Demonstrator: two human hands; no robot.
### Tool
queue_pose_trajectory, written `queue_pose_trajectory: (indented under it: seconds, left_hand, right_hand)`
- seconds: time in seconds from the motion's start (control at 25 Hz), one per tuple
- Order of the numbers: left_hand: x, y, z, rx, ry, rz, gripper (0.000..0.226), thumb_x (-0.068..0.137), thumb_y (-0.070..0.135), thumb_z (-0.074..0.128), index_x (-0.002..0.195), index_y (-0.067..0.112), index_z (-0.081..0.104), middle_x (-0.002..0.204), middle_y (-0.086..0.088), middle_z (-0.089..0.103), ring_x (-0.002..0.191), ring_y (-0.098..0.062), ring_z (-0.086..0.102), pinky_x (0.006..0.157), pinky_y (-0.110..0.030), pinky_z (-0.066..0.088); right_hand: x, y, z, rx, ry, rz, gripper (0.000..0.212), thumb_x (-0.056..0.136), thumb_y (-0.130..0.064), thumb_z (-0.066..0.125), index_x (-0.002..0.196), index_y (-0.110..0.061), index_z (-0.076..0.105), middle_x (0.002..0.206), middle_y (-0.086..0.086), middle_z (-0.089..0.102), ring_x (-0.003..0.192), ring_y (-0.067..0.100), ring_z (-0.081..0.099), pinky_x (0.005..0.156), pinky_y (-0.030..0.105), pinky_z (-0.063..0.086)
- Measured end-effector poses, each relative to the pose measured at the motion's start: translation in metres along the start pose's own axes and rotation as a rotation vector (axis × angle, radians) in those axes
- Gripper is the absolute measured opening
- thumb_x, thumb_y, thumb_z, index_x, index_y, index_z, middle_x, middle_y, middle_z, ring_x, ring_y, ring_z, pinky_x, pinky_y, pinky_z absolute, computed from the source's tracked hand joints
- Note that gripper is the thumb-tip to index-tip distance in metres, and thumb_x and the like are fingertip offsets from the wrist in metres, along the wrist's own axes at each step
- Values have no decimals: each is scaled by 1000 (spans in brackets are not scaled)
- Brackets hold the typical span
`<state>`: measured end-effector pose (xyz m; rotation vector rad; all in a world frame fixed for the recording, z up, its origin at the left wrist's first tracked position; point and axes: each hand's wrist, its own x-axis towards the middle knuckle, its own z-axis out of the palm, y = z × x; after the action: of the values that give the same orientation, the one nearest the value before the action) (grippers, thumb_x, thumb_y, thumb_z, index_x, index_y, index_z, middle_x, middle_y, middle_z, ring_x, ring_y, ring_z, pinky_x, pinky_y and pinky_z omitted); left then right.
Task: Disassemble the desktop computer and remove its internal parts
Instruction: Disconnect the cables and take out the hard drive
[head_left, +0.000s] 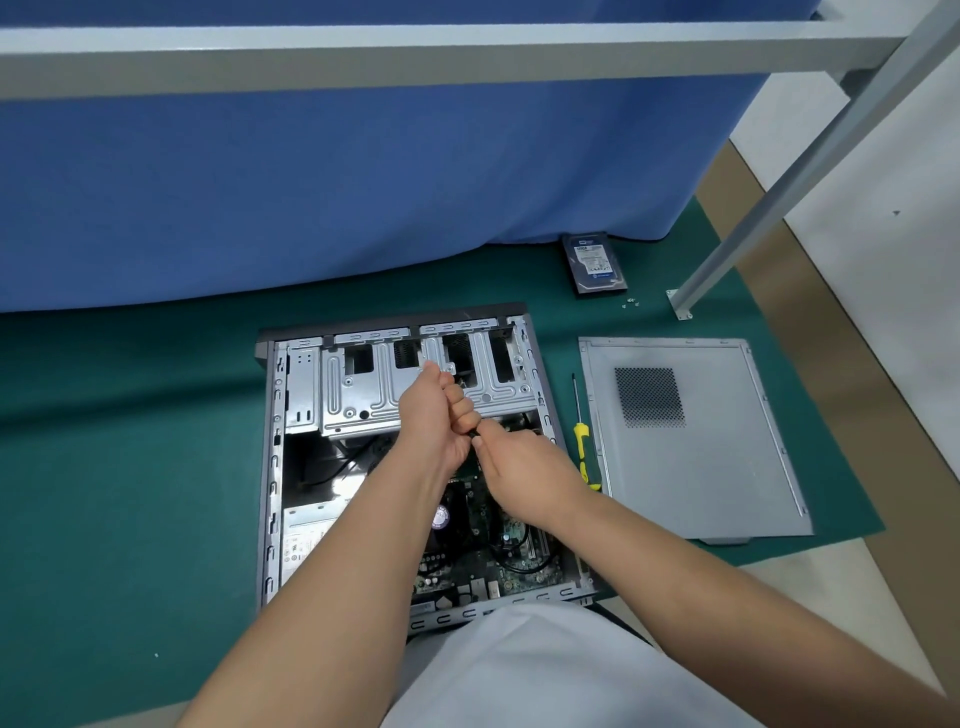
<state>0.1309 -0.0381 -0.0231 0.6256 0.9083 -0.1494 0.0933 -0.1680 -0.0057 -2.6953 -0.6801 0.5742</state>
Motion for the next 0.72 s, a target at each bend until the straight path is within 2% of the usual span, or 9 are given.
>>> queue_pose_trajectory:
  seconds: [0.12, 0.28, 0.4, 0.52, 0.6, 0.72]
  left_hand:
    - [2, -4, 4, 30, 26, 15, 47, 110, 39, 40, 66, 23, 40, 49, 7, 28, 40, -9, 18, 34, -23, 15]
    - [5, -1, 7, -51, -28, 23, 45, 109, 45, 40, 73, 20, 45, 53, 5, 30, 42, -11, 20, 37, -23, 21]
    - [9, 12, 21, -43, -107, 66, 42, 110, 46, 37, 80, 18, 48, 59, 1, 39, 47, -14, 33, 50, -28, 35]
    - [18, 25, 48, 83, -181, 103, 40, 111, 44, 36, 87, 15, 53, 65, -3, 54, 57, -19, 50, 62, -33, 44]
    - [28, 36, 64, 343, -179, 218, 38, 111, 41, 38, 96, 14, 60, 71, -1, 66, 63, -17, 61, 68, -33, 49]
    - [53, 57, 73, 1016, -116, 622, 35, 108, 45, 41, 106, 22, 68, 90, 8, 71, 85, -11, 66, 78, -31, 48]
  right_hand:
    - [2, 7, 1, -8, 2, -34, 21, 110, -31, 28, 98, -19, 40, 69, 0, 49, 62, 33, 54, 55, 40, 42]
    - [6, 17, -3, 71, 77, 1, 27, 109, -37, 34, 104, -15, 49, 79, 3, 59, 71, 32, 58, 58, 41, 45]
    - [12, 30, -14, 124, 129, 88, 23, 107, -41, 42, 99, -20, 45, 79, 0, 62, 71, 29, 60, 61, 42, 51]
    - [27, 42, -28, 318, 197, 157, 21, 103, -37, 52, 91, -21, 54, 77, -3, 63, 72, 19, 62, 66, 36, 53]
    - [42, 54, -42, 507, 230, 258, 20, 101, -38, 57, 87, -25, 60, 72, -5, 64, 64, 8, 58, 61, 29, 48]
    - [68, 87, -66, 639, 298, 398, 24, 99, -45, 59, 84, -27, 63, 73, -8, 68, 68, 7, 64, 58, 25, 44]
